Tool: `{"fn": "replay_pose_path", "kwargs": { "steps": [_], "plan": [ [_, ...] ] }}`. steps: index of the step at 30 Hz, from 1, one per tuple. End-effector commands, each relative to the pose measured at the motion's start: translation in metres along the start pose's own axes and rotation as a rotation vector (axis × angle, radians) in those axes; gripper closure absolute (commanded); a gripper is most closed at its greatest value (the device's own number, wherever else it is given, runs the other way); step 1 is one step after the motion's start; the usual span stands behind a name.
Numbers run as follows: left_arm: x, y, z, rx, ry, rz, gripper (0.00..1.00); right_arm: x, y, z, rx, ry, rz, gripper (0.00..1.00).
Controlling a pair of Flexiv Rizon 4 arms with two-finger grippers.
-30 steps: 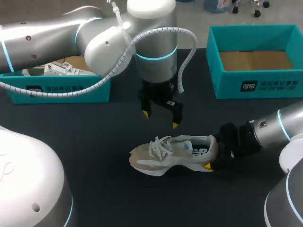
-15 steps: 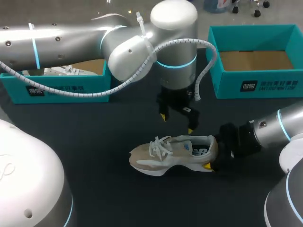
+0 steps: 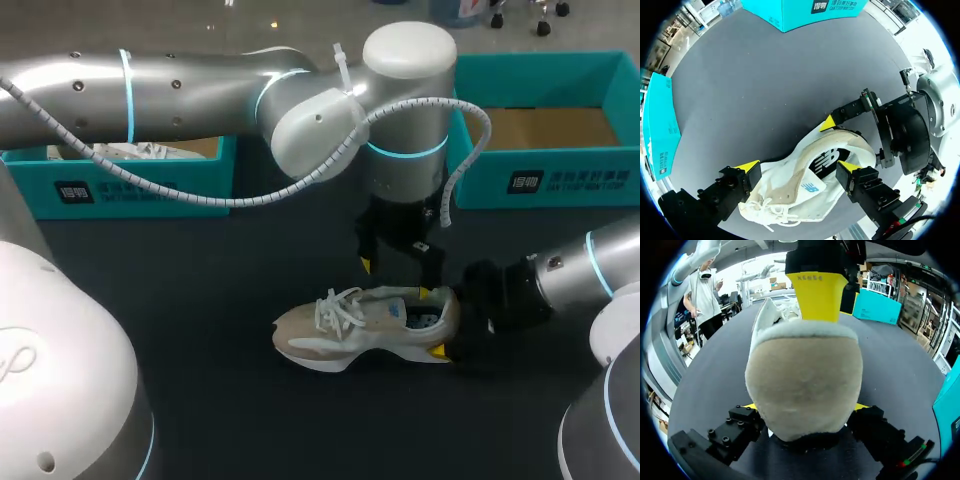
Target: Take the shoe out of the shoebox, open the shoe tongue, remove and reinsert the insole, then place the shoe into the shoebox
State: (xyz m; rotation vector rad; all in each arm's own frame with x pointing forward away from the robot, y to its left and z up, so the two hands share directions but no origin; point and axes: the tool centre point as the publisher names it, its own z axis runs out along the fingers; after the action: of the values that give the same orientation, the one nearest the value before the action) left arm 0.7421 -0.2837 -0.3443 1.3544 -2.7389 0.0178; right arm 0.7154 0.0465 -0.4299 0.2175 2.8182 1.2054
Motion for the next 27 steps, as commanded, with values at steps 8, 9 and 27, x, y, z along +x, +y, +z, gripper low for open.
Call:
{"fn": "replay_pose_path", "kwargs": {
  "steps": [8, 9, 27],
  "plan": [
    [0.006, 0.003, 0.025, 0.002, -0.012, -0.067, 0.00, 0.000, -0.001, 0.002, 0.000, -0.002, 0.000, 1.00],
    [0.006, 0.003, 0.026, 0.004, -0.012, -0.073, 0.00, 0.000, -0.001, 0.002, 0.000, -0.002, 0.000, 1.00],
    [0.000, 0.016, 0.042, -0.010, -0.070, -0.162, 0.00, 0.000, -0.001, 0.002, 0.000, -0.002, 0.000, 1.00]
  ]
}}
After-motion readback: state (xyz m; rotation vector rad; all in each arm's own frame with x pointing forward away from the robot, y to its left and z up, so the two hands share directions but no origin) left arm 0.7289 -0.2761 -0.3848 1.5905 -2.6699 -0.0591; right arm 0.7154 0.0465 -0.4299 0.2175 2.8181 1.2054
